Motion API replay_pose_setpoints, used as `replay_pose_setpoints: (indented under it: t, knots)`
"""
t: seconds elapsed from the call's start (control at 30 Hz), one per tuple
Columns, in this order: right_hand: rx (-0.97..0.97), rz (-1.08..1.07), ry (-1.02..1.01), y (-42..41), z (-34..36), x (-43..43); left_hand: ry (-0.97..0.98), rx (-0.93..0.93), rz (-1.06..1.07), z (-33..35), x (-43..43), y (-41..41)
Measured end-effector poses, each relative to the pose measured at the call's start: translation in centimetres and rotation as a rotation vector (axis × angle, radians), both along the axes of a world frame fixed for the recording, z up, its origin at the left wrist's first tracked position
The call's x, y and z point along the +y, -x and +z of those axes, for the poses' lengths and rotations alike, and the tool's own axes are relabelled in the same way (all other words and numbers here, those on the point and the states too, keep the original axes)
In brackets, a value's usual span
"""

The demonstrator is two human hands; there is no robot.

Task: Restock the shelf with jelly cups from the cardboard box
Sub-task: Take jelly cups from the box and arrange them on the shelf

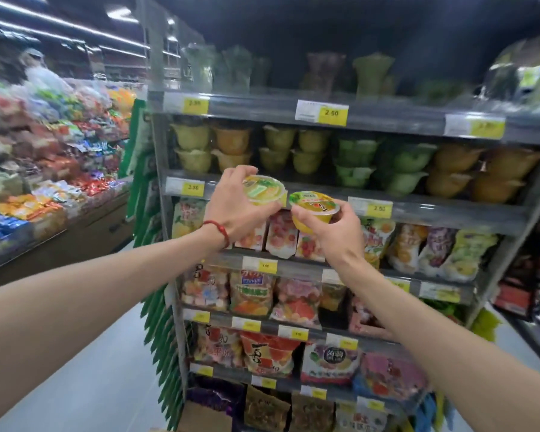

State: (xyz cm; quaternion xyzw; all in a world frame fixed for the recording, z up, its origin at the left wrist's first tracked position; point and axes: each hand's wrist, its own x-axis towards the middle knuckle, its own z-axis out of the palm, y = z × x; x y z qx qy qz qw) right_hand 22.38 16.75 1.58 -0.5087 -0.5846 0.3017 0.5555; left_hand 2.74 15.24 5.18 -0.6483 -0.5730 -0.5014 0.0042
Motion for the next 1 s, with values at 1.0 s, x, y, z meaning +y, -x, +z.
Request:
replay_pose_setpoints:
  t: [1.0]
  knots:
    - [-0.028, 0.073, 0.131, 1.9, 5.1, 12.7, 0.113, -0.06, 0.283, 3.1, 11.8, -4.2]
